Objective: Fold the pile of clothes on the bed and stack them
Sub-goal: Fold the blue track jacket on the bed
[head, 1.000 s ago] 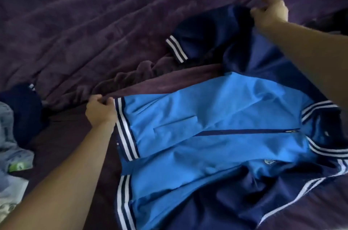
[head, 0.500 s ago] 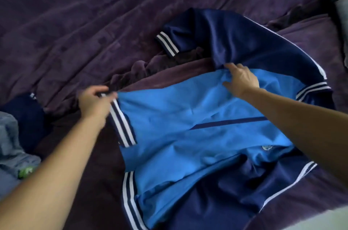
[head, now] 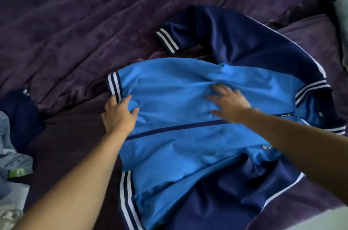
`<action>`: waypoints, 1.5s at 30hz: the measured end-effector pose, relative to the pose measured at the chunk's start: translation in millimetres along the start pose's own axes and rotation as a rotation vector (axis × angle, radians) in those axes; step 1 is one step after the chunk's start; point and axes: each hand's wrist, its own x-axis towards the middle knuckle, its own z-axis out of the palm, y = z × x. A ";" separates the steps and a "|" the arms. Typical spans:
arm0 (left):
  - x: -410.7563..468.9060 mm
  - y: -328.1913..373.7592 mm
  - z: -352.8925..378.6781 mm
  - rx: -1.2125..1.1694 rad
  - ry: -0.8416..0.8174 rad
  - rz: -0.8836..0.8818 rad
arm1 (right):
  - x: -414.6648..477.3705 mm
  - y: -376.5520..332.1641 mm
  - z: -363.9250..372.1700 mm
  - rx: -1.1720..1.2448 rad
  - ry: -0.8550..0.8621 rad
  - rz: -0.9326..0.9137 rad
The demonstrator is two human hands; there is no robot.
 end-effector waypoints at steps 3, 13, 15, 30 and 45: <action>17.2 2.4 -5.4 0.093 -0.061 -0.067 | 16.0 38.3 -18.6 0.362 0.085 0.320; 32.1 90.2 17.1 0.199 -0.200 0.439 | 14.8 159.9 -61.3 0.290 0.269 0.871; 54.8 90.7 13.2 0.150 -0.320 0.204 | 0.1 186.9 -61.2 0.246 0.205 0.875; -252.2 119.4 89.9 0.102 -0.464 0.450 | -225.2 85.4 100.2 0.942 0.255 1.180; -345.4 73.8 125.0 0.304 -0.525 0.405 | -331.2 146.3 158.6 0.734 0.304 1.138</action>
